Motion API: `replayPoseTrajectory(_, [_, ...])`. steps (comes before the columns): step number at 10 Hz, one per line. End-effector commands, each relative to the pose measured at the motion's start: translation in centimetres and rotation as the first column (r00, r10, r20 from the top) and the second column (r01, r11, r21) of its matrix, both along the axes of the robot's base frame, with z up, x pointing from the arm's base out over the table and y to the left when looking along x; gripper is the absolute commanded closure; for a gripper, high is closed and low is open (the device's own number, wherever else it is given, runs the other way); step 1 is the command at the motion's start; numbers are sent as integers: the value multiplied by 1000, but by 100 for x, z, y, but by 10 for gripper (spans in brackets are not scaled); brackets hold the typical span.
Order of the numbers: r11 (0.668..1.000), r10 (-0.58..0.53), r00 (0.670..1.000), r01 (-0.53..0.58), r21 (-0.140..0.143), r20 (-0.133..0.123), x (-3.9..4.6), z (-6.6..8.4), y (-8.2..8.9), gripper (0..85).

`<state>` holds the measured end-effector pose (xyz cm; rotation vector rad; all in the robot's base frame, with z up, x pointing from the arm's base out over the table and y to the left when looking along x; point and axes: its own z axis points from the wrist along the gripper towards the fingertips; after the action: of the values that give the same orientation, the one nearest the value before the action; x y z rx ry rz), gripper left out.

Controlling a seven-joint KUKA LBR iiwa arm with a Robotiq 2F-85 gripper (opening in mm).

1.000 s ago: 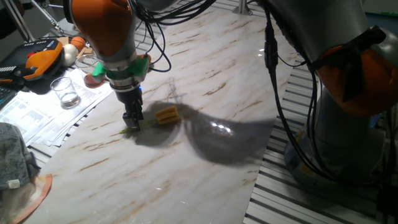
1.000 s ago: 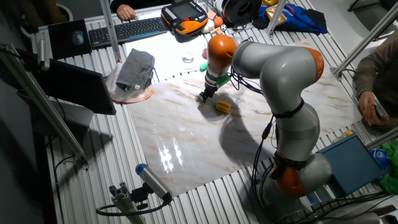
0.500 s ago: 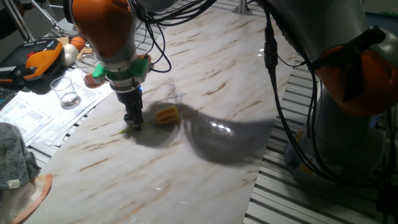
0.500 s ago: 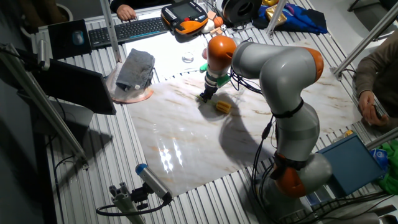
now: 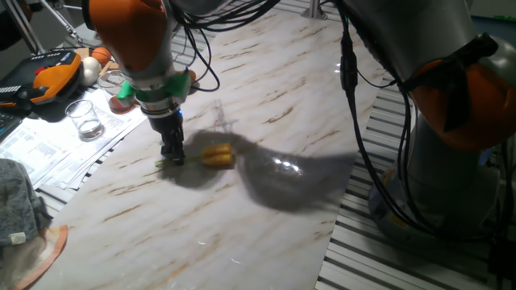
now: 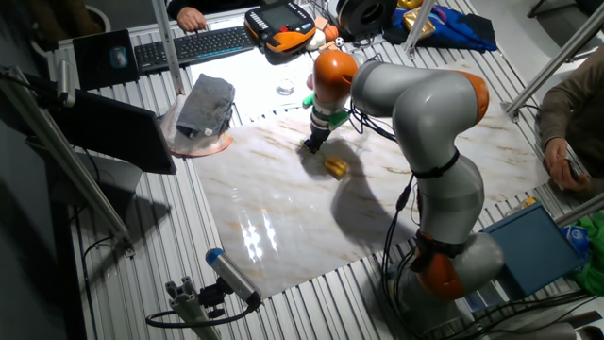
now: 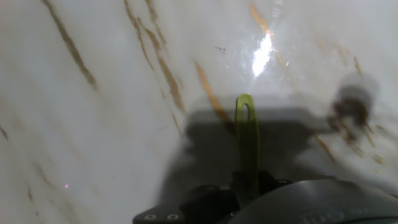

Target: Scrub the table with a brush

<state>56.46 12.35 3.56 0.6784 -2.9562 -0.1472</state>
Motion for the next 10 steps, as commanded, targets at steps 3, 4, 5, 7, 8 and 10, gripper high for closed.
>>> replayPoseTrajectory(3, [1000,0,1000,0,-30,-2,4,200,-75,850])
replayPoseTrajectory(4, [1000,-2,999,3,-21,40,-8,231,-107,850])
replayPoseTrajectory(5, [1000,-5,995,7,-17,99,-10,241,-132,850])
replayPoseTrajectory(7, [1000,-9,983,11,-13,186,0,236,-155,850])
replayPoseTrajectory(8, [1000,-9,983,11,-13,186,7,230,-164,850])
replayPoseTrajectory(10, [1000,-14,975,14,3,223,28,208,-177,850])
